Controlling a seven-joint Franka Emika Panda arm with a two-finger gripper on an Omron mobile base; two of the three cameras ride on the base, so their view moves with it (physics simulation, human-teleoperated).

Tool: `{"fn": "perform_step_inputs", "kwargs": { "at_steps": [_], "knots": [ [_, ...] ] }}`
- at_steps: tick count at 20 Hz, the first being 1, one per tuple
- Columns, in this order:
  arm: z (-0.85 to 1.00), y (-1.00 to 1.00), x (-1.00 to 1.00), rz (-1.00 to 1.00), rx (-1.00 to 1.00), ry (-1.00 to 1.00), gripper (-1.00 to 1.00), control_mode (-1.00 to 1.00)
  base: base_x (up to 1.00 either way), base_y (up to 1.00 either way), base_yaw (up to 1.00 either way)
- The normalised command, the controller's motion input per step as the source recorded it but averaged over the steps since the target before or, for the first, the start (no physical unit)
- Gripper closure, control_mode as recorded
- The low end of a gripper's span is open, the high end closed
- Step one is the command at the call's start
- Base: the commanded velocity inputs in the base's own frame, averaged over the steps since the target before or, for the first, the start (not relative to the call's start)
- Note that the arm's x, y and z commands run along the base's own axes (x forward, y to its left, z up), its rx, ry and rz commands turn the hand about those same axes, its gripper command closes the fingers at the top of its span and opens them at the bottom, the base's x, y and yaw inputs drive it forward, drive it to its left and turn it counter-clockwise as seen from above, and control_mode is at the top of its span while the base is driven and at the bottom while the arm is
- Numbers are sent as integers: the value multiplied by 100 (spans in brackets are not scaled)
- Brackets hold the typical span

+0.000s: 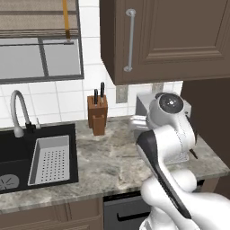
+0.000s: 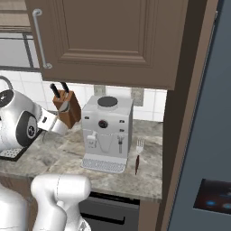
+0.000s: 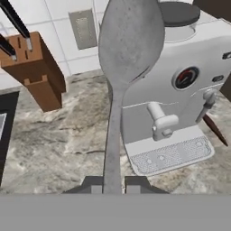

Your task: Take the fork and place it on the left side of the plate. Then take the spoon and place it on the right side of the plate. Make sure they're directly next to the plate.

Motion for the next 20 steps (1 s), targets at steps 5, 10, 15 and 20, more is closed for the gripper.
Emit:
{"fn": "perform_step_inputs", "kwargs": {
  "at_steps": [5,10,15,20],
  "knots": [
    [7,-1,-42,0,0,2,100,100,-15,1,0],
    [0,0,0,0,0,0,100,100,-94,18,14],
    [0,0,0,0,0,0,100,100,-97,28,25],
    [0,0,0,0,0,0,100,100,-73,57,40]
  ]
}}
